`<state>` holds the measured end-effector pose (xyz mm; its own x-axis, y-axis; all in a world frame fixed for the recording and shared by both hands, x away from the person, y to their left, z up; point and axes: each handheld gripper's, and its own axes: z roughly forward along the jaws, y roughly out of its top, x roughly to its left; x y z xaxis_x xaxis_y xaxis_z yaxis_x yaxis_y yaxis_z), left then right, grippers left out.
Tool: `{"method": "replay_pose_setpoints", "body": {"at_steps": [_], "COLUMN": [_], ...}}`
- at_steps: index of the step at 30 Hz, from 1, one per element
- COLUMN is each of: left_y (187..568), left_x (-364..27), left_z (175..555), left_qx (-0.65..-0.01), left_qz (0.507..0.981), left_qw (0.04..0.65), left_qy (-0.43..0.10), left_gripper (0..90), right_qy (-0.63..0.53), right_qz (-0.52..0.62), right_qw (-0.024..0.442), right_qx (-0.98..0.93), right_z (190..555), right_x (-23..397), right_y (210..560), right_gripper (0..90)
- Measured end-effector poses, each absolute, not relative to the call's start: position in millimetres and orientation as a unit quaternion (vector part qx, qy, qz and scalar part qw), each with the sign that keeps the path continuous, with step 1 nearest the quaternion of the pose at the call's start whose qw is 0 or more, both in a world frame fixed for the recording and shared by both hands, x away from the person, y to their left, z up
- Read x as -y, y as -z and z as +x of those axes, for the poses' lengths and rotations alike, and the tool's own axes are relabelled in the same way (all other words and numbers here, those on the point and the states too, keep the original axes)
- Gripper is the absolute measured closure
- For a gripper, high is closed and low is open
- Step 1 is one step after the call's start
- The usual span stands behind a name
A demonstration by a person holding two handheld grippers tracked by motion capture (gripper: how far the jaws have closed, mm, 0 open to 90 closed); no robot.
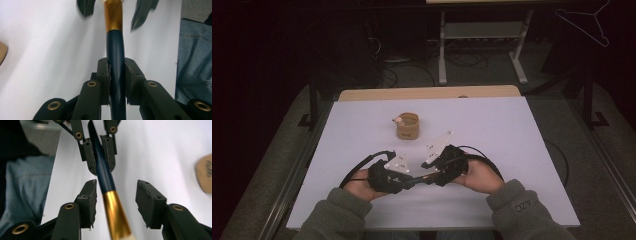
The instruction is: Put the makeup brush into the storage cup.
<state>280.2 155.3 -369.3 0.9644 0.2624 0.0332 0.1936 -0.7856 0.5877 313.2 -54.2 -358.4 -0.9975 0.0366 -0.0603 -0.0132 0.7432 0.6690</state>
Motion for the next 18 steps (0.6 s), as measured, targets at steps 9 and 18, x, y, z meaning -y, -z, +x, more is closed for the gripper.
{"method": "replay_pose_setpoints", "body": {"at_steps": [9, 18], "left_y": [365, 361], "left_x": [-168, -170], "left_z": [289, 290], "left_qx": [-0.185, -0.206], "left_qz": [0.921, 0.893], "left_qw": [0.332, 0.390], "left_qy": [-0.081, -0.088], "left_gripper": [76.3, 76.3], "right_qy": [-0.411, -0.463], "right_qz": [0.111, 0.216], "right_qw": [0.001, -0.073], "right_qx": [-0.905, -0.856], "right_z": [304, 319], "right_x": [86, 90], "right_y": [370, 394], "right_gripper": [50.6, 43.9]}}
